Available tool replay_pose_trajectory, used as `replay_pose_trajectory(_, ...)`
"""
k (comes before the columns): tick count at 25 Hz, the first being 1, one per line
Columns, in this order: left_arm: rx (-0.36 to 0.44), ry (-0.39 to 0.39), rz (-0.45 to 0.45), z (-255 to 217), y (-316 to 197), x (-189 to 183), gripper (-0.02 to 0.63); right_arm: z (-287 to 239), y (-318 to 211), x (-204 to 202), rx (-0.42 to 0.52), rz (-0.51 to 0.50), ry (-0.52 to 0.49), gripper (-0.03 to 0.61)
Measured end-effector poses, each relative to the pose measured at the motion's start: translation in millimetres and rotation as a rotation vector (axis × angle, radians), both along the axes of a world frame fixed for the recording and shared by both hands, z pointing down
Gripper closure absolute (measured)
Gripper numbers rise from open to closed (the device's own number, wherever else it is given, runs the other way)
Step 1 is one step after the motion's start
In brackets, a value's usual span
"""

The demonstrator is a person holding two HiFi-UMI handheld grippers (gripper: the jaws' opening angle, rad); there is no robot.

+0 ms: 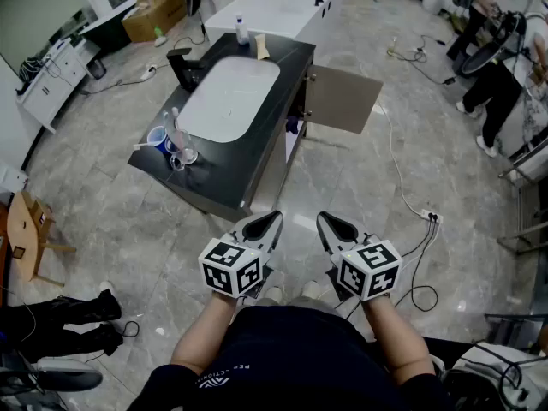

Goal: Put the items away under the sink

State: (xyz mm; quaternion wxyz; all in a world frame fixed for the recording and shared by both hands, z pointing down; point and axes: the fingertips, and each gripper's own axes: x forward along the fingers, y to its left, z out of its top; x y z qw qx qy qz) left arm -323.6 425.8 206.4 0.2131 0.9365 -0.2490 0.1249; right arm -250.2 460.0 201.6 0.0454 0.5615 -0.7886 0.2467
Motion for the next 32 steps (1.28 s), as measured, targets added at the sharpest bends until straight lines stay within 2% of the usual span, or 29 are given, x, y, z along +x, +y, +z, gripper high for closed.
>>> replay_pose_trajectory(12, 0.003, -0.006, 0.014, 3.2, 0.5, 14.8, 0.598, 4.1, -2.0, 8.1, -0.002, -0.006, -0.019, 0.541)
replay_pose_trajectory(21, -0.008, -0.006, 0.022, 8.8, 4.2, 45.6, 0.598, 11.5, 0.6, 38.0, -0.012, -0.029, 0.013, 0.541)
replay_pose_trajectory(32, -0.001, -0.008, 0.006, 8.0, -2.5, 77.8, 0.598, 15.6, -5.7, 69.3, 0.003, -0.03, -0.013, 0.541)
